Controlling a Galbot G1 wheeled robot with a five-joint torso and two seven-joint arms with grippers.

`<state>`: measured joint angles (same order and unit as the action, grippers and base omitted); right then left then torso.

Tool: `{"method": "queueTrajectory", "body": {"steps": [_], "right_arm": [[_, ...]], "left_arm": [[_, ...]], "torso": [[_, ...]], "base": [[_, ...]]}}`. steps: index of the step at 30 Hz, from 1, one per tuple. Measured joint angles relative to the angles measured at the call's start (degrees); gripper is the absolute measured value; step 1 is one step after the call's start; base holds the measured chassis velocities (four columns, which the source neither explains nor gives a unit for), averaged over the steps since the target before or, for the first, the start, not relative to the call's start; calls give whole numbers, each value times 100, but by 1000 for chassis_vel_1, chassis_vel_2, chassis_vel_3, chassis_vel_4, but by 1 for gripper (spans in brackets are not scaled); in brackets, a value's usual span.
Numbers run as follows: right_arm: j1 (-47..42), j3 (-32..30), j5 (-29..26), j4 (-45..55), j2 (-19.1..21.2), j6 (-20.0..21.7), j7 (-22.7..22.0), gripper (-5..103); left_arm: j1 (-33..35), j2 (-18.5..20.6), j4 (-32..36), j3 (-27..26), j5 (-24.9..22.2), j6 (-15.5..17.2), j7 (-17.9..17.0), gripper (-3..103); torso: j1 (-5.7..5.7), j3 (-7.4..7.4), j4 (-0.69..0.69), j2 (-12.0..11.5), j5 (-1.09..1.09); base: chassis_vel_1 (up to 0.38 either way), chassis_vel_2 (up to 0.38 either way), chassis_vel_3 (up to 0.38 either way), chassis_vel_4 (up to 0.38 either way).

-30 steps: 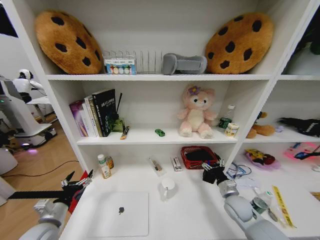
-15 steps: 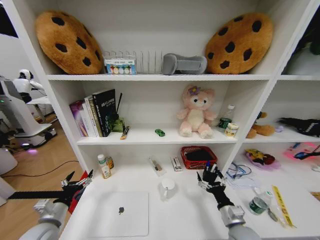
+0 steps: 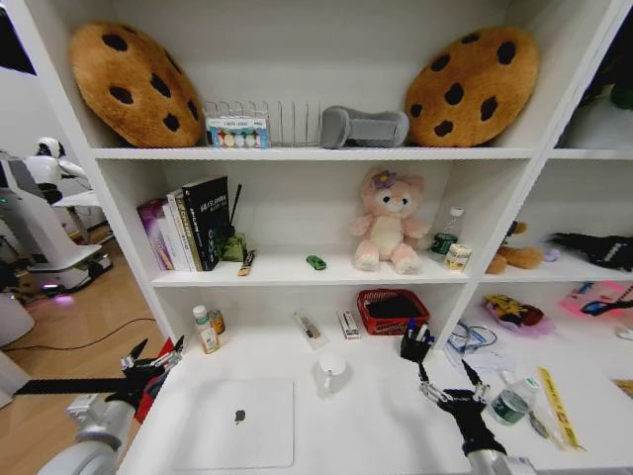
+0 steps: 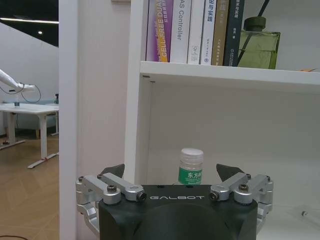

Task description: Organize the objects on the table.

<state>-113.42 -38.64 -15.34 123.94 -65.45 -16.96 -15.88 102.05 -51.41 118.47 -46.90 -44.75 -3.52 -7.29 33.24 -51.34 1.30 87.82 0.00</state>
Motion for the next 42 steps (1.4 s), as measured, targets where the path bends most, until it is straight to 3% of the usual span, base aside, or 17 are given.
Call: {"method": "queueTrajectory", "body": {"steps": [18, 32, 34, 37, 38, 42], "right_arm": [[67, 84, 64, 54, -62, 8, -55, 100], [54, 38, 23, 176, 15, -5, -67, 100], [18, 41, 70, 205, -33, -29, -70, 100], [9, 47, 81, 207, -43, -41, -71, 100], [-19, 71, 111, 210, -84, -85, -71, 100], [-84, 157, 129, 195, -272, -279, -78, 100]], "left_arm": [[0, 0, 0, 0, 1, 0, 0, 100], [0, 0, 0, 0, 0, 0, 0, 100], [0, 0, -1, 0, 0, 0, -1, 100], [0, 0, 0, 0, 0, 0, -1, 100], [0, 0, 0, 0, 0, 0, -1, 100], [0, 0, 0, 1, 1, 0, 1, 100]], "torso": [[1, -1, -1, 0, 1], [1, -1, 0, -1, 1], [0, 0, -2, 0, -10], [0, 0, -2, 0, -8], [0, -1, -1, -1, 7], [0, 0, 0, -1, -2]], "base": [[-22, -30, 32, 26], [-231, -231, 226, 236], [-322, -312, 322, 307], [-306, -315, 314, 324], [-336, -310, 334, 323], [-208, -229, 224, 257]]}}
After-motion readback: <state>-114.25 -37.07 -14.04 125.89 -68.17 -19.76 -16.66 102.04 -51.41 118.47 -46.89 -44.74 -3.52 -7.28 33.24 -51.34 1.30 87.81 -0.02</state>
